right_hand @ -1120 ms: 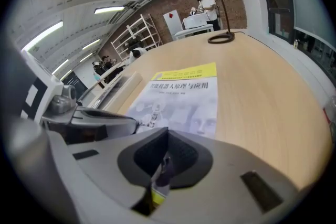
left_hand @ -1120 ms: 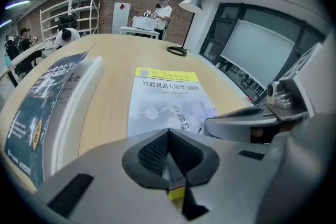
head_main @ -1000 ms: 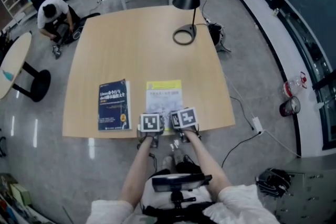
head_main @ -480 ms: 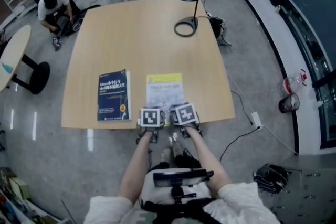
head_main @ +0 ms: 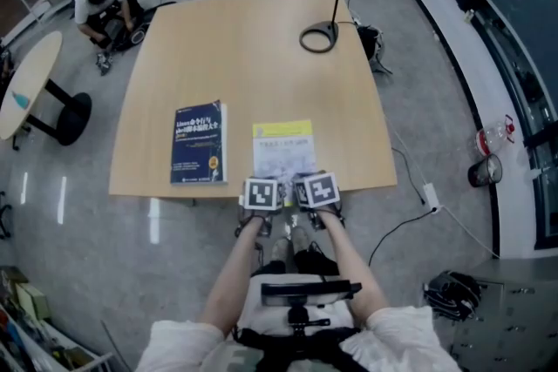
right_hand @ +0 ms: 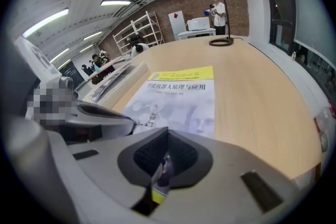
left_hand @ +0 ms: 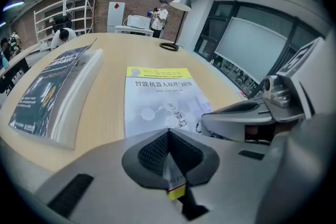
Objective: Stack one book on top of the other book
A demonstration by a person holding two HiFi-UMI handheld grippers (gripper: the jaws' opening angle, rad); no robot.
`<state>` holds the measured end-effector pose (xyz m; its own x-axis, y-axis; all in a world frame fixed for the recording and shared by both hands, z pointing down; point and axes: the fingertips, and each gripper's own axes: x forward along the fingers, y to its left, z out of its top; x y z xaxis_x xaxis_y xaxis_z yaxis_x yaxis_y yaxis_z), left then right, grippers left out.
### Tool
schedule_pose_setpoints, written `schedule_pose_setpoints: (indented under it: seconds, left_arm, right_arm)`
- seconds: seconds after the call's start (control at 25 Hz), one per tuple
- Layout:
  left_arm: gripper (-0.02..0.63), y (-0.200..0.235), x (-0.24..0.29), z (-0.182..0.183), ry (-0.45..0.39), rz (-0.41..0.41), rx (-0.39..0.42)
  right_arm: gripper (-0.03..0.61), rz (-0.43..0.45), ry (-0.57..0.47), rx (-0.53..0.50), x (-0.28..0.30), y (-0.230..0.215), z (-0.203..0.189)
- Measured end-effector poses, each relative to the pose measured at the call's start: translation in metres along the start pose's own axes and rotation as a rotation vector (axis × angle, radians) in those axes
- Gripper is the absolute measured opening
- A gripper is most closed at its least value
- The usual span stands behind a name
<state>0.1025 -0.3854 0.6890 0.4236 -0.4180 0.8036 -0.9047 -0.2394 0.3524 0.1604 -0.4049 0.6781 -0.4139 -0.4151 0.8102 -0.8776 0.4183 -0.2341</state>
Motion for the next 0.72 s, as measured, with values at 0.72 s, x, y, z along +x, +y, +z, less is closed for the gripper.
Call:
schedule_pose_setpoints:
  seconds: [0.72]
  left_arm:
    - [0.012, 0.012, -0.019, -0.024, -0.061, 0.147, 0.006]
  right_arm:
    - [-0.003, 0.096, -0.026, 0.007, -0.015, 0.013, -0.028]
